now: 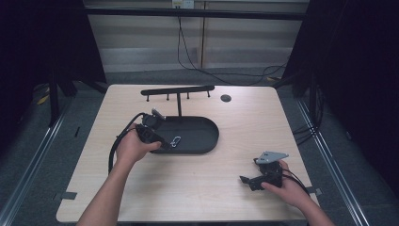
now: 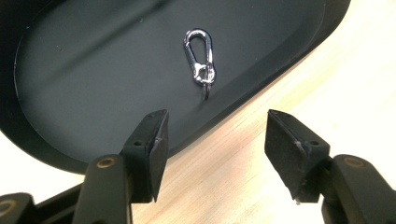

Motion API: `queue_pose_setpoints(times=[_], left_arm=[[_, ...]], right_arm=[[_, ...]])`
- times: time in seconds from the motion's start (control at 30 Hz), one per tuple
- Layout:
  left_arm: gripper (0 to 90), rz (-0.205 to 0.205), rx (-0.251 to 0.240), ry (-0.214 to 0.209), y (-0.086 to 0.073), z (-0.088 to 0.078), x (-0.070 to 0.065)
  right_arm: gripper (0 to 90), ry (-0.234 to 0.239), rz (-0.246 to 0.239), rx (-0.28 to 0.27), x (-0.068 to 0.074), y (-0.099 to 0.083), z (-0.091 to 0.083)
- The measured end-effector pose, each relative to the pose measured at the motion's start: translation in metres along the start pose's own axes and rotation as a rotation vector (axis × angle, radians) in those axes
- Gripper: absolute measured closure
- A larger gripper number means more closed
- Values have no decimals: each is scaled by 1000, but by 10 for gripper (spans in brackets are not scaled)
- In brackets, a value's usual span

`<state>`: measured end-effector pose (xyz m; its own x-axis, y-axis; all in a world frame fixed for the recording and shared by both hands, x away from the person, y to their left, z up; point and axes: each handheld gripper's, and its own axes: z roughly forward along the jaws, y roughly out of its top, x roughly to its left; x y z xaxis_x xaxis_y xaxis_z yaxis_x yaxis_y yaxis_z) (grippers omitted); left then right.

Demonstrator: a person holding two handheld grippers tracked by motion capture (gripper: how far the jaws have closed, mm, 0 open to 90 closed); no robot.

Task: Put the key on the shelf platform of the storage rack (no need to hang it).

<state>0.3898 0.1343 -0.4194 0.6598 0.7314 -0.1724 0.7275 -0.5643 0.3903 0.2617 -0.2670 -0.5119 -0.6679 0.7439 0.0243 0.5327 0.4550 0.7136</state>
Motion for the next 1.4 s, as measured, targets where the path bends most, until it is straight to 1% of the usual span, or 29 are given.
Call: queue_pose_setpoints(times=[0.07,0.13,0.17,0.3,0.53,0.63,0.8,1.03,1.13,1.33,1.4], left_arm=[[379,-3,-7,0,-2,0,0],[356,0,-14,-15,-4,0,1],[347,6,-18,-14,-5,0,2],[317,5,-21,-9,-10,-1,4],[292,23,-41,-4,-16,-4,6],[289,25,-49,-3,-20,-5,8],[274,16,-58,0,-27,-5,11],[255,23,-72,11,-38,-6,14],[242,33,-68,17,-41,-5,15],[225,27,-72,5,-49,-2,14],[219,41,-68,6,-51,-2,14]], right_arm=[[72,0,0,0,0,0,0],[72,0,0,0,0,0,0],[72,0,0,0,0,0,0],[72,0,0,0,0,0,0],[72,0,0,0,0,0,0],[72,0,0,0,0,0,0],[72,0,0,0,0,0,0],[72,0,0,0,0,0,0],[72,0,0,0,0,0,0],[72,0,0,0,0,0,0],[72,-1,0,0,0,0,0]])
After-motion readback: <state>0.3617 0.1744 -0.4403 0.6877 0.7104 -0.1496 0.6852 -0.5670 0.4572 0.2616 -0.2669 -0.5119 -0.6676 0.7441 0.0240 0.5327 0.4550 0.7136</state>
